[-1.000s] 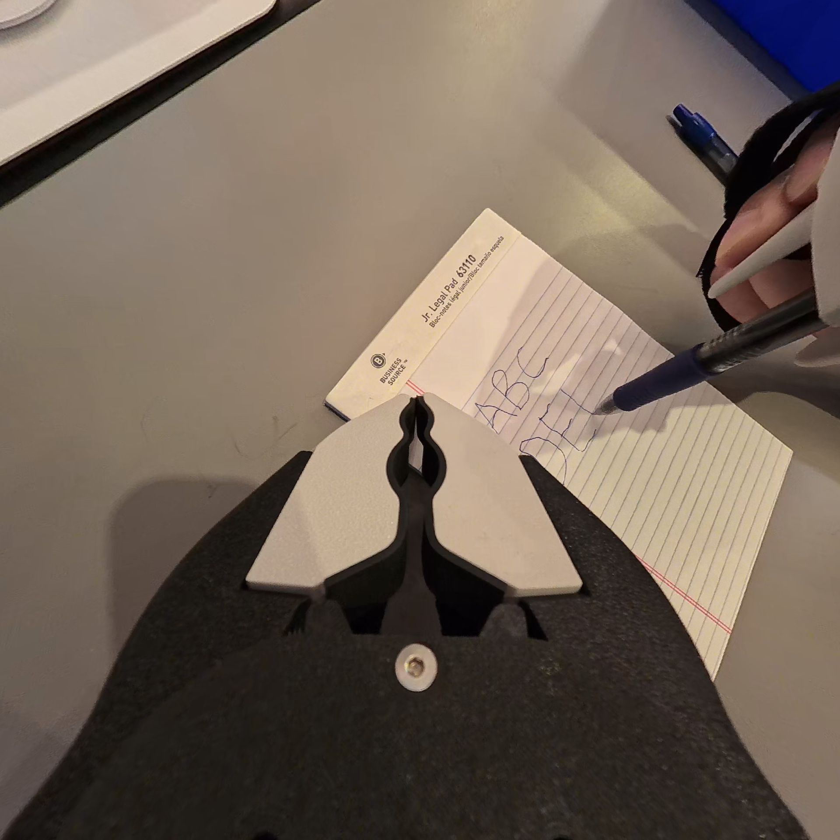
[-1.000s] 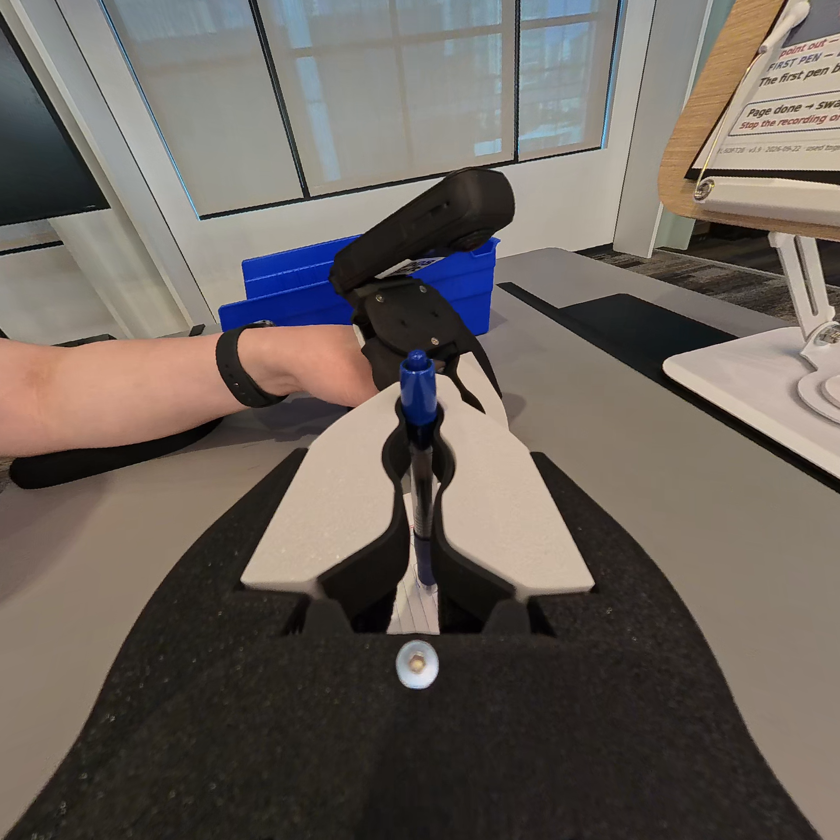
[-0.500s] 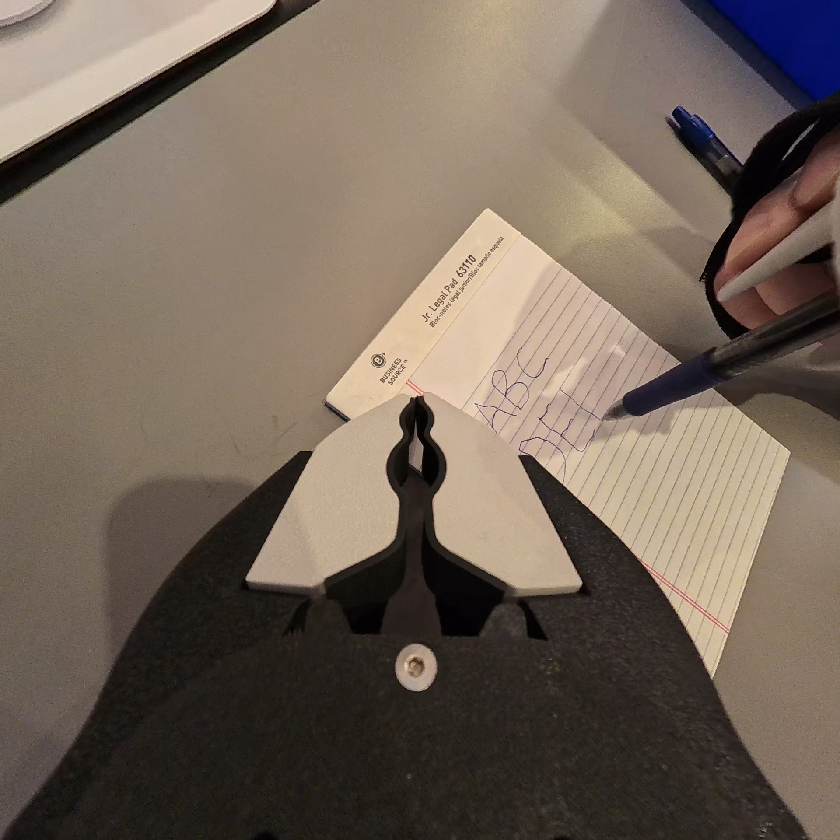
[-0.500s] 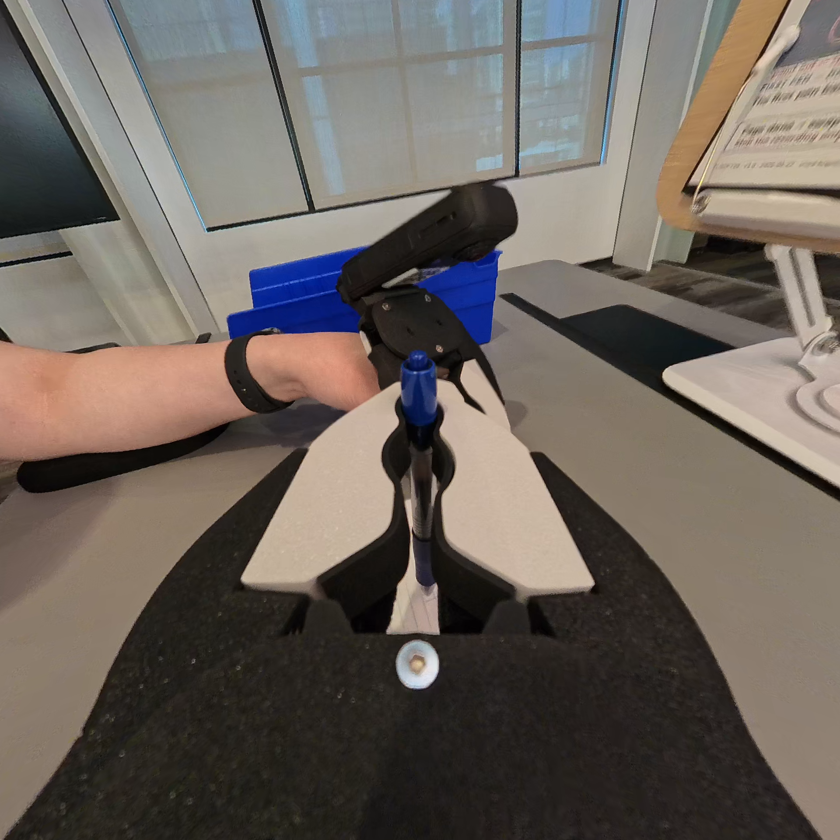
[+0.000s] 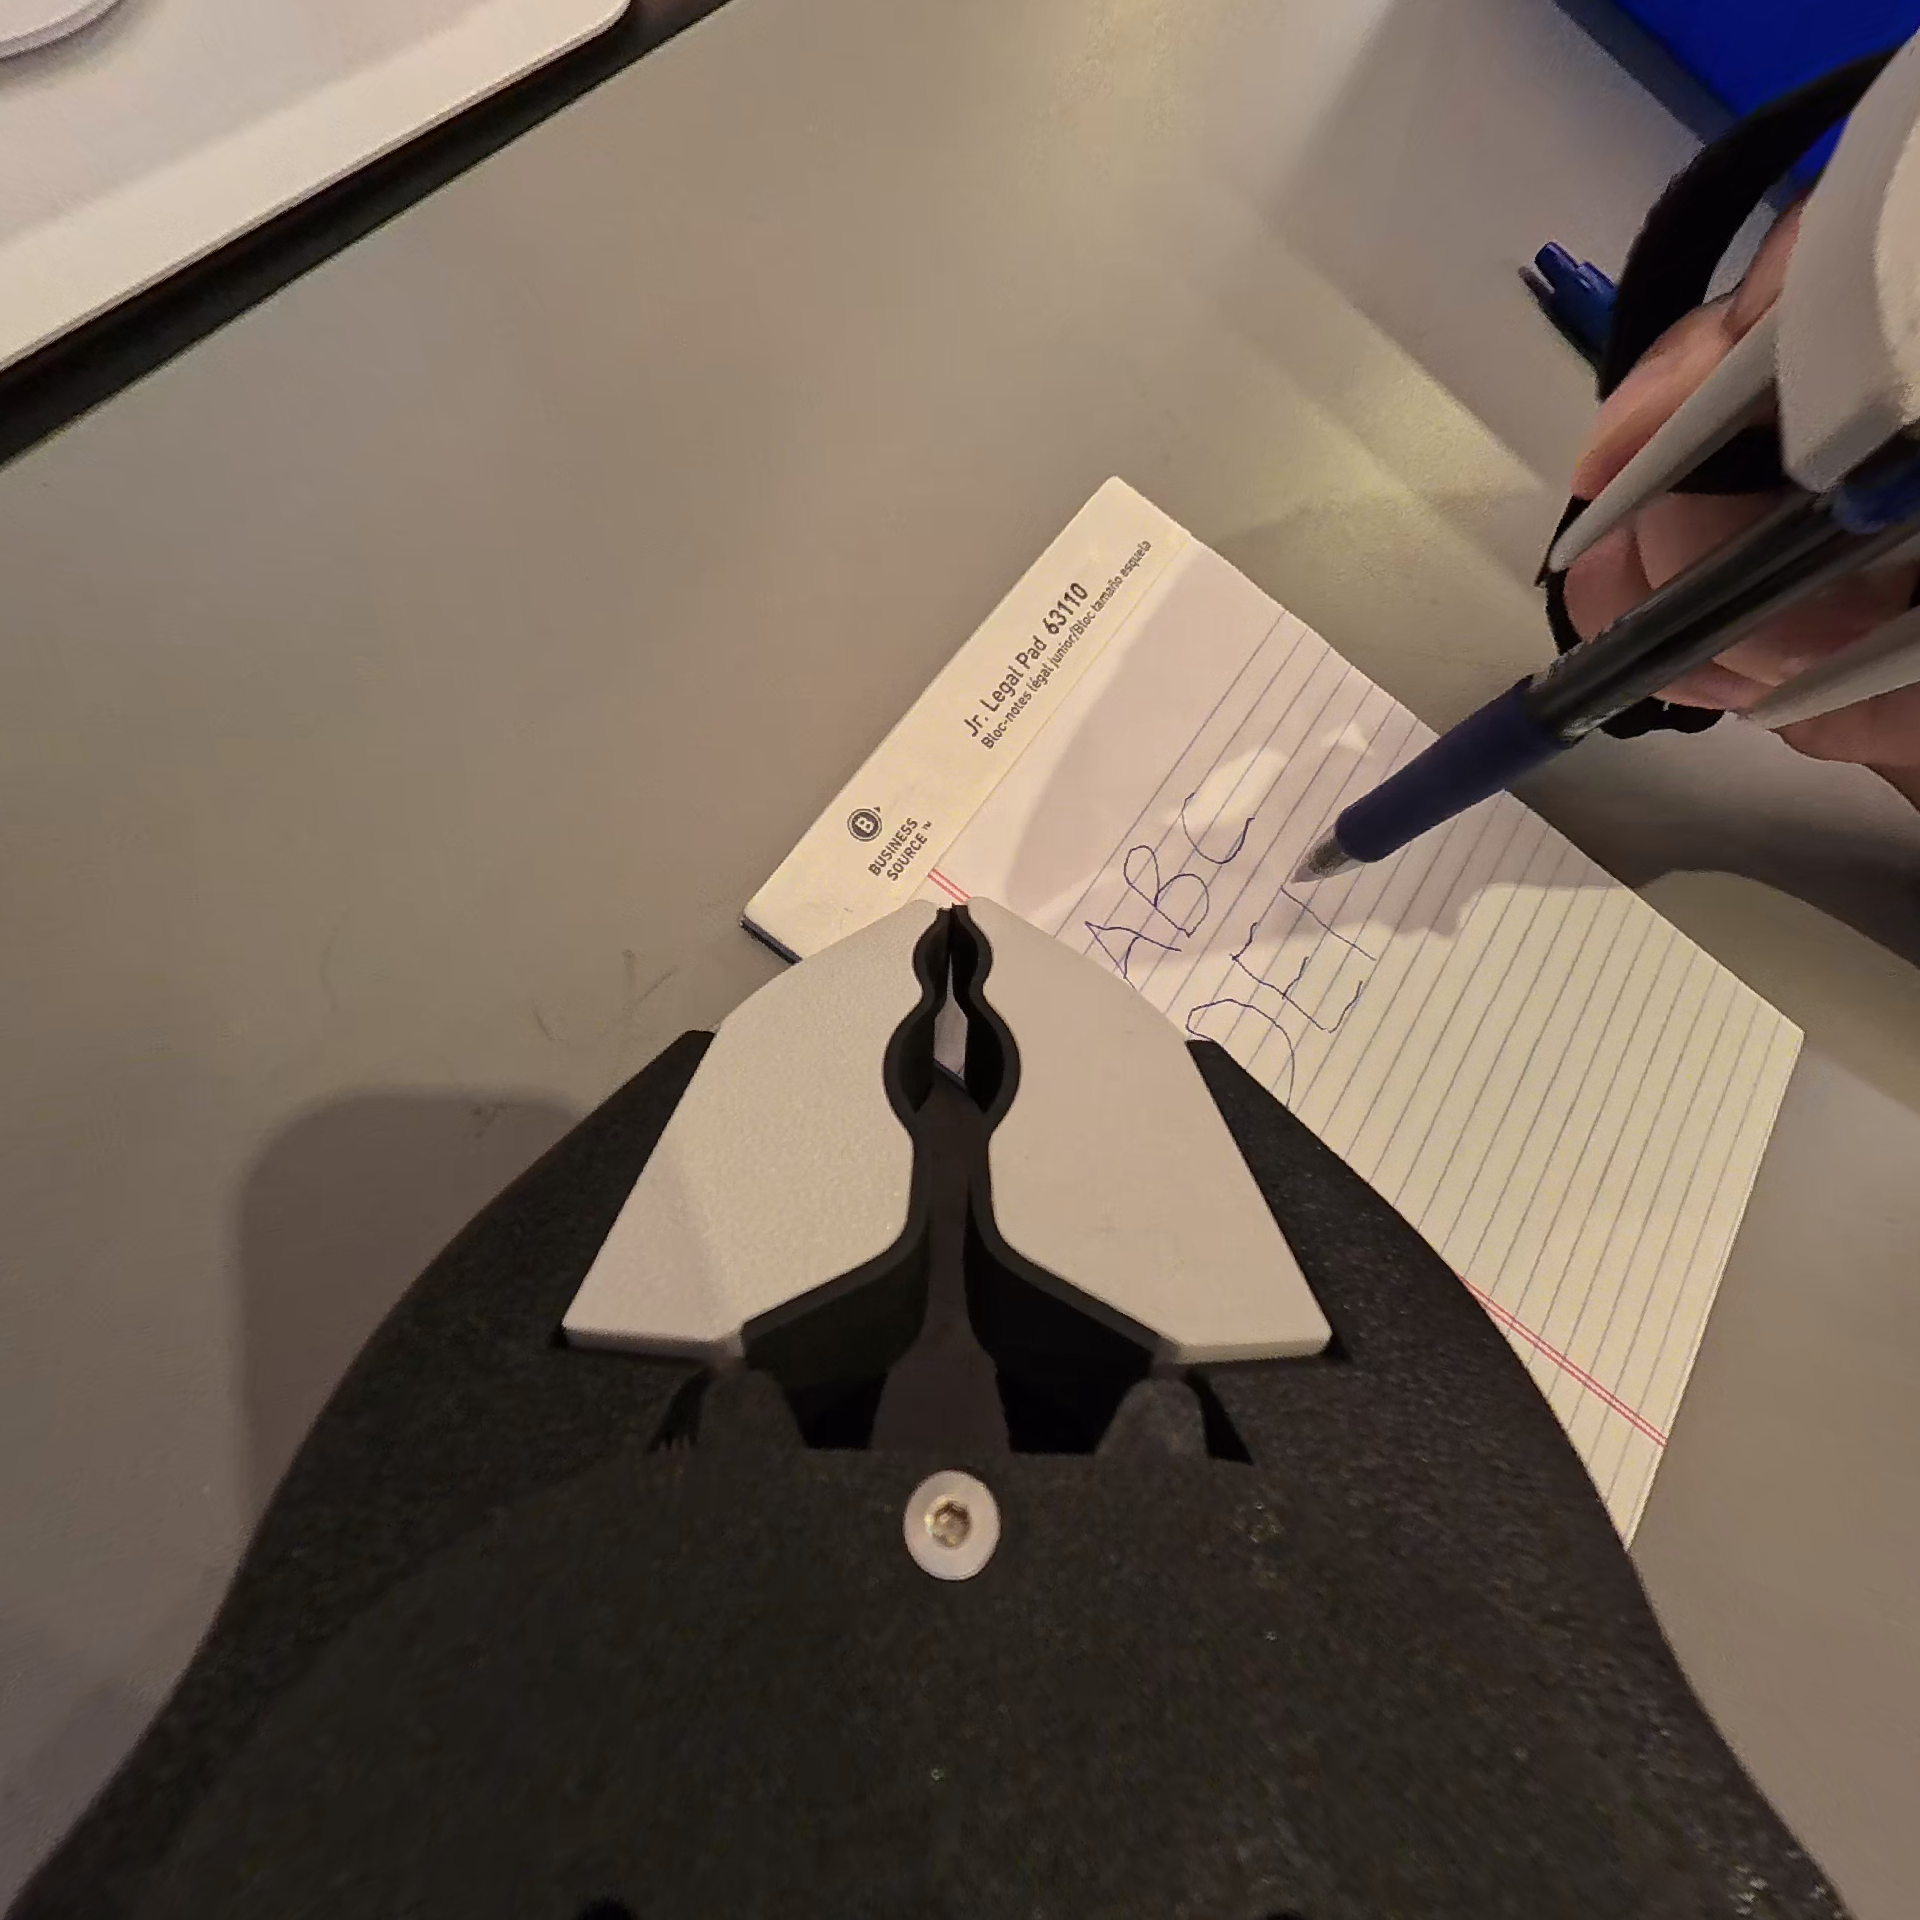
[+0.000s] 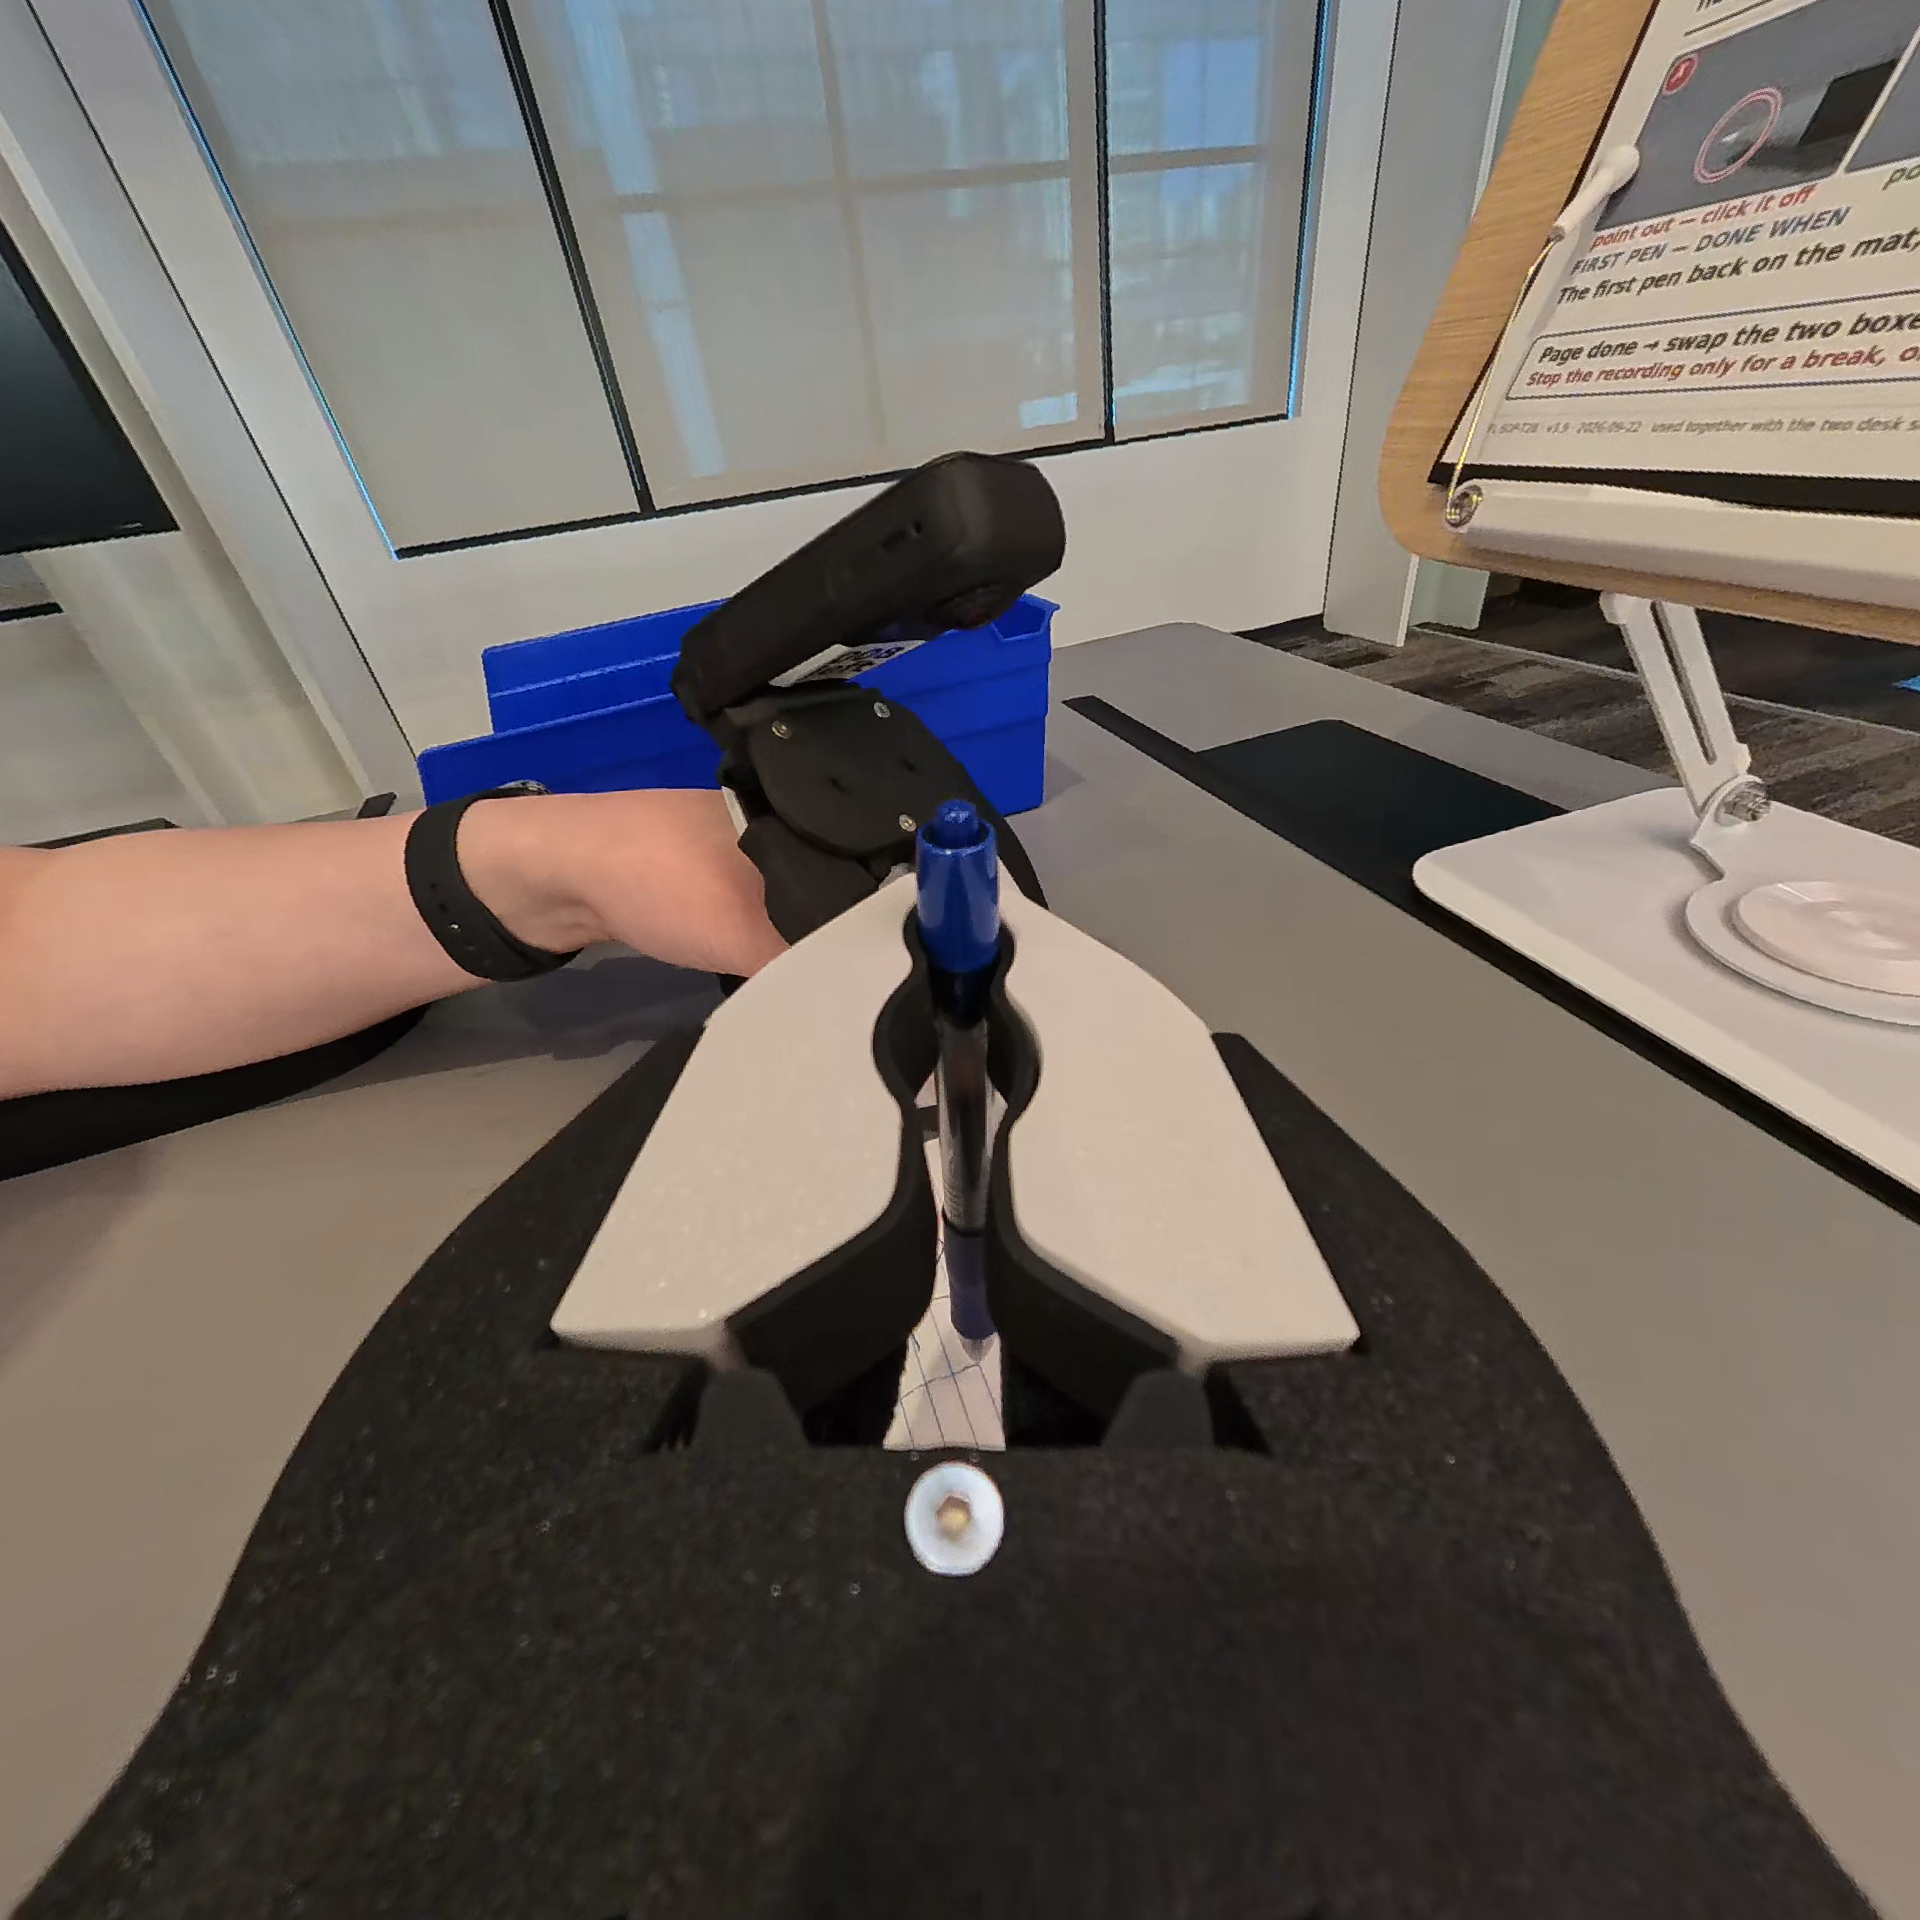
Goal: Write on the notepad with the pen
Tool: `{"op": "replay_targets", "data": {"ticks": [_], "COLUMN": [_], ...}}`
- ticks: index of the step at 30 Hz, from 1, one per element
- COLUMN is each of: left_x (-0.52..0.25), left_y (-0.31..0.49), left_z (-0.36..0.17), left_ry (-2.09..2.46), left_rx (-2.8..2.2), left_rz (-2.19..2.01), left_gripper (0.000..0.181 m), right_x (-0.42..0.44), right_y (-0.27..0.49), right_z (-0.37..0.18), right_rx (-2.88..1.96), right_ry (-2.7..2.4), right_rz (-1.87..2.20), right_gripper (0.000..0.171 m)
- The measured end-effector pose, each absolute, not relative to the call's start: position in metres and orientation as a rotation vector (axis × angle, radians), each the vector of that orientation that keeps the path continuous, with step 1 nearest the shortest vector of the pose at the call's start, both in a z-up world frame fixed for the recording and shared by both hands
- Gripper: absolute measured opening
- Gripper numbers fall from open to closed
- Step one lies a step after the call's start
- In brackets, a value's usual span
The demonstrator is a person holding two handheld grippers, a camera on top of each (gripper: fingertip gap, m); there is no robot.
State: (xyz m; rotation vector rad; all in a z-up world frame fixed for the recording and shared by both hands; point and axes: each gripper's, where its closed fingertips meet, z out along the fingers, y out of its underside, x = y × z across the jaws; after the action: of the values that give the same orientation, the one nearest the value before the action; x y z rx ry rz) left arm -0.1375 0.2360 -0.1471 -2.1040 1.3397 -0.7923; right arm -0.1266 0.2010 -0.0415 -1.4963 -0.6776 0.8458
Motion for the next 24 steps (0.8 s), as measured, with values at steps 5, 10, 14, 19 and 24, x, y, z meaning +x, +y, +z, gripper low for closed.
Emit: {"op": "replay_targets", "data": {"ticks": [5,10,14,19,24], "left_x": [-0.138,-0.138,-0.138,-0.137,-0.137], "left_y": [0.236,0.236,0.236,0.236,0.236], "left_z": [-0.147,-0.147,-0.147,-0.147,-0.147], "left_ry": [1.340,1.339,1.338,1.338,1.337], "left_rx": [-2.104,-2.104,-2.104,-2.104,-2.105], "left_rz": [-0.792,-0.794,-0.797,-0.798,-0.800], "left_gripper": [0.000,0.000,0.000,0.000,0.000], "right_x": [-0.129,-0.125,-0.120,-0.116,-0.114], "right_y": [0.202,0.202,0.202,0.202,0.201], "right_z": [-0.045,-0.046,-0.046,-0.046,-0.046], "right_rx": [-1.512,-1.520,-1.522,-1.526,-1.529], "right_ry": [-0.685,-0.687,-0.675,-0.667,-0.661], "right_rz": [0.849,0.840,0.838,0.838,0.841], "right_gripper": [0.004,0.004,0.004,0.004,0.004]}}
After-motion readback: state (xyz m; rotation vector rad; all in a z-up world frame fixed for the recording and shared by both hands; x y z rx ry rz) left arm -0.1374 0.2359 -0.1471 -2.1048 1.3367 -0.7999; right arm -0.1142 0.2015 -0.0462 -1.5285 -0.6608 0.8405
